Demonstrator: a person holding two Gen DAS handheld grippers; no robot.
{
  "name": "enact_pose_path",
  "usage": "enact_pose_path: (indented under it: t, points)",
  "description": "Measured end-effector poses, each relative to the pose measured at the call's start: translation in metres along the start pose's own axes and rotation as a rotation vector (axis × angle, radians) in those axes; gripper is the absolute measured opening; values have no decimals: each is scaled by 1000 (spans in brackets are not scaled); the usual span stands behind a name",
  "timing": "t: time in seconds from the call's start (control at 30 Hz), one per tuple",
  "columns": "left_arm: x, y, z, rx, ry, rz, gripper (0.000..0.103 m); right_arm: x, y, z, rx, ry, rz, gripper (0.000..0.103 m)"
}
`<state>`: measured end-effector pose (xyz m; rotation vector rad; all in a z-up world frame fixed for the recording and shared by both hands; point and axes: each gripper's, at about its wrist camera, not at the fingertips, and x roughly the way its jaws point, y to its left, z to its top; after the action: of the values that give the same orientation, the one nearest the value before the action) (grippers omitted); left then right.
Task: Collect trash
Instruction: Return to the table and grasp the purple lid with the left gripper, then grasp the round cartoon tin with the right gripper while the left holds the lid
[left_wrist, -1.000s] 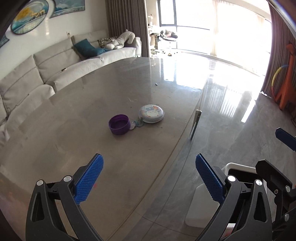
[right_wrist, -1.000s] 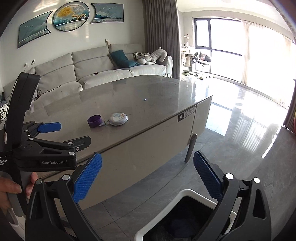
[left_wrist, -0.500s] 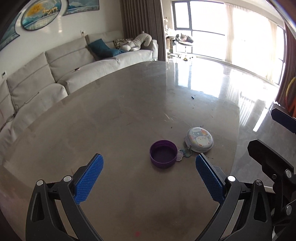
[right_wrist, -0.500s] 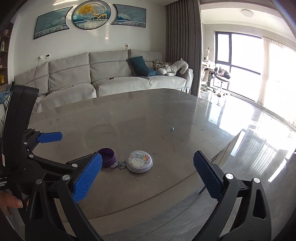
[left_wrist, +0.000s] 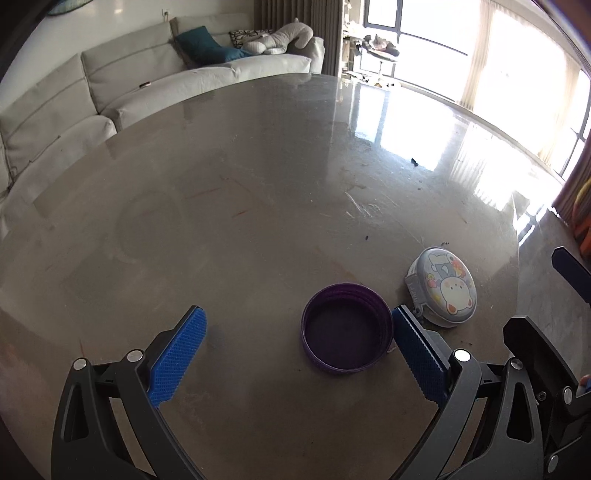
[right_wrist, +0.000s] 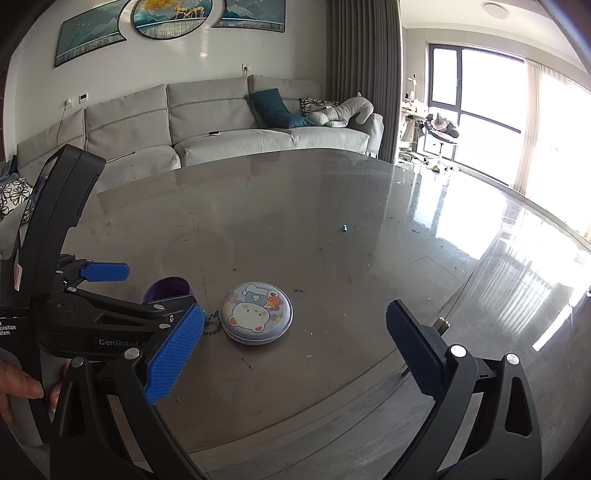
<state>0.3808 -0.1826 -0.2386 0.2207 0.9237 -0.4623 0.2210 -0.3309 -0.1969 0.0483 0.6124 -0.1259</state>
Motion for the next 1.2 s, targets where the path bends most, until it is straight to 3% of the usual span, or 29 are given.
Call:
enact_pose_path:
  t: [0.07, 0.1, 0.13, 0.17, 0.2, 0.27, 0.4, 0.57, 0.83, 0.87, 0.9, 0.93, 1.1, 1.2]
  points:
    - [0, -2, 1, 14, -2, -16, 97, 2, 0, 0, -5, 0, -5, 98]
    - [-1, -3, 1, 21, -2, -9, 90, 3, 0, 1, -3, -1, -5, 98]
    - [-5, -3, 1, 22, -23, -19, 76, 5, 0, 2, 2, -3, -5, 98]
    - [-10, -4, 0, 21, -43, -11, 47, 5, -1, 3, 5, -5, -4, 98]
    - [-12, -3, -1, 17, -47, 2, 45, 7, -1, 3, 8, -5, -5, 98]
    - [-16, 3, -2, -17, -45, -27, 45, 9, -4, 2, 14, 3, -10, 98]
    - [-31, 16, -6, -73, -74, -15, 45, 22, -1, 3, 35, 34, 1, 98]
    - [-46, 20, -6, -24, -125, 62, 45, 39, 11, 7, 54, 81, 27, 98]
    - [-58, 18, -1, 26, -160, 60, 45, 62, 28, 2, 34, 180, 18, 97]
    - [-59, 17, 0, 39, -167, 64, 45, 60, 31, -1, 21, 166, 12, 93]
    - [-59, 15, 0, 48, -173, 69, 45, 58, 32, -2, 16, 149, 30, 74]
    - [-59, 13, 0, 55, -176, 75, 46, 54, 34, -2, 6, 136, 34, 62]
    - [-62, 14, 3, 50, -185, 58, 46, 49, 33, -2, -6, 133, 34, 59]
    - [-67, 13, 4, 52, -200, 60, 46, 30, 37, 7, -24, 76, 32, 59]
